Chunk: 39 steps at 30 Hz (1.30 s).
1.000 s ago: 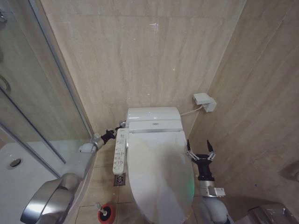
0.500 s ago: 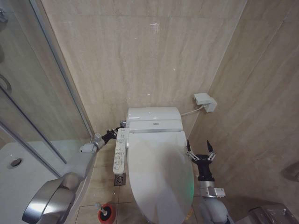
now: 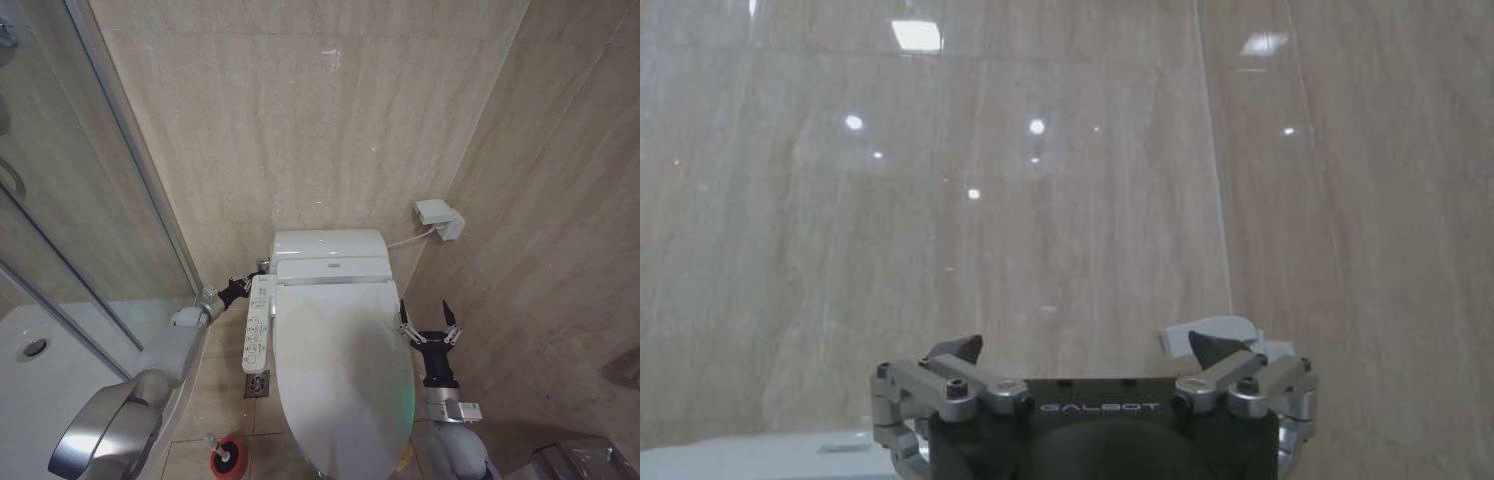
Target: Open the toilet lid, clean the toilet bowl with a toilet brush, close the toilet lid, and flush.
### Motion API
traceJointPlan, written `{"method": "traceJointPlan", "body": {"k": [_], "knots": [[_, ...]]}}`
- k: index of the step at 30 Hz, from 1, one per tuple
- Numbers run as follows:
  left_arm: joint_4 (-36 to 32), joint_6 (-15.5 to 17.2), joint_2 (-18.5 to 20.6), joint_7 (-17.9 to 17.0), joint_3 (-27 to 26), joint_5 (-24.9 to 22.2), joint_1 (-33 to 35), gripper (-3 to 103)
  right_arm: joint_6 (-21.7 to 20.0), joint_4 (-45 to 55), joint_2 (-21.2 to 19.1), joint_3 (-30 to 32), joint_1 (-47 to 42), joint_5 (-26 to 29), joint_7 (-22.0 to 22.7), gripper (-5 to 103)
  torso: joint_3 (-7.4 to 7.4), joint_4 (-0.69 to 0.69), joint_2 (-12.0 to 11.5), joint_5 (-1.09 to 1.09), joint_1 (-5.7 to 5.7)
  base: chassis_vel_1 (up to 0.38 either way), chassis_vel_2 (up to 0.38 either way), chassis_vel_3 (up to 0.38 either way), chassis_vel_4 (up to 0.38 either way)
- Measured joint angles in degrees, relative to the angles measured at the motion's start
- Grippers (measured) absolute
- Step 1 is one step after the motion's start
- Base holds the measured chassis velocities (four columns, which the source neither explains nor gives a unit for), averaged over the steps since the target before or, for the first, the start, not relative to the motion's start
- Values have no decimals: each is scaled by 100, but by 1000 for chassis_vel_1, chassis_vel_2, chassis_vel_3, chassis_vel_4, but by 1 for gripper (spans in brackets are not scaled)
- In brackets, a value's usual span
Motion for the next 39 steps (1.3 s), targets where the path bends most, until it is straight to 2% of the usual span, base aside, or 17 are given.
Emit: {"method": "traceJointPlan", "body": {"k": [39], "knots": [[60,5,-22,16,10,14,-83,0,-18,-4,-31,-17,8,9,2,100,0,-1,0,-1,0,0,0,0,0]]}}
